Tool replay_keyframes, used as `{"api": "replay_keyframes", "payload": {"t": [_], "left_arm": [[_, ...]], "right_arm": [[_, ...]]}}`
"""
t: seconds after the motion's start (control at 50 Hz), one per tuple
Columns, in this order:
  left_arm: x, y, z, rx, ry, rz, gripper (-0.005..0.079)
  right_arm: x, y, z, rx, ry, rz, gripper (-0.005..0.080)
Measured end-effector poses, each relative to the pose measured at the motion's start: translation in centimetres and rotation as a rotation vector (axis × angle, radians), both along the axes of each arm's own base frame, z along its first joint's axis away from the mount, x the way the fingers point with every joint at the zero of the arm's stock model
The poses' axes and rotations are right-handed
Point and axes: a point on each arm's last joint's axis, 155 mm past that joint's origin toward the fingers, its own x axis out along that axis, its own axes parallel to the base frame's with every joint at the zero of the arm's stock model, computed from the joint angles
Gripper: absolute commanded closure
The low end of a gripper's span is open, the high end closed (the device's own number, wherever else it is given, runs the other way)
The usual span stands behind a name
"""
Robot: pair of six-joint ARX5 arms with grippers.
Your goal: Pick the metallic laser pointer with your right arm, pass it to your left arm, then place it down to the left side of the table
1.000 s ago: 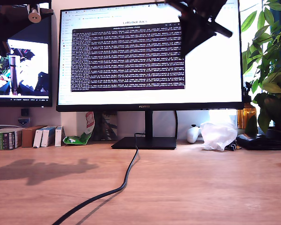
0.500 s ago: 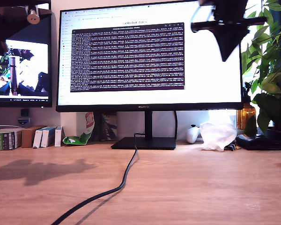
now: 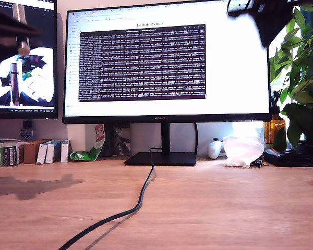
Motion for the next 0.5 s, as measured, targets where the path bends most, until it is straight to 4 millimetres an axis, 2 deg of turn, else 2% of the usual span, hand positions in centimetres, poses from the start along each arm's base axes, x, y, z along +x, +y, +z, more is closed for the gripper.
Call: {"api": "replay_keyframes", "payload": {"t": [0.12,0.2,0.28,0.42,0.5], "left_arm": [[0.7,0.3,-1.2,0.004,0.059,0.037,0.0765],[0.9,0.4,-2.3,0.018,0.107,0.046,0.0765],[1.3,0.7,-3.2,0.033,0.155,0.067,0.0765],[2.4,1.3,-4.2,0.069,0.233,0.120,0.0765],[3.3,1.9,-4.4,0.106,0.264,0.159,0.0765]], "right_arm": [[-1.9,-0.7,1.8,-0.009,-0.064,0.002,0.0764],[-2.7,-0.9,1.5,-0.005,-0.086,0.000,0.0764],[-3.4,-1.1,-0.2,-0.006,-0.083,0.000,0.0764],[-5.0,-1.4,-4.5,-0.012,-0.059,0.003,0.0764],[-6.4,-1.5,-5.9,-0.010,-0.070,0.008,0.0764]]}}
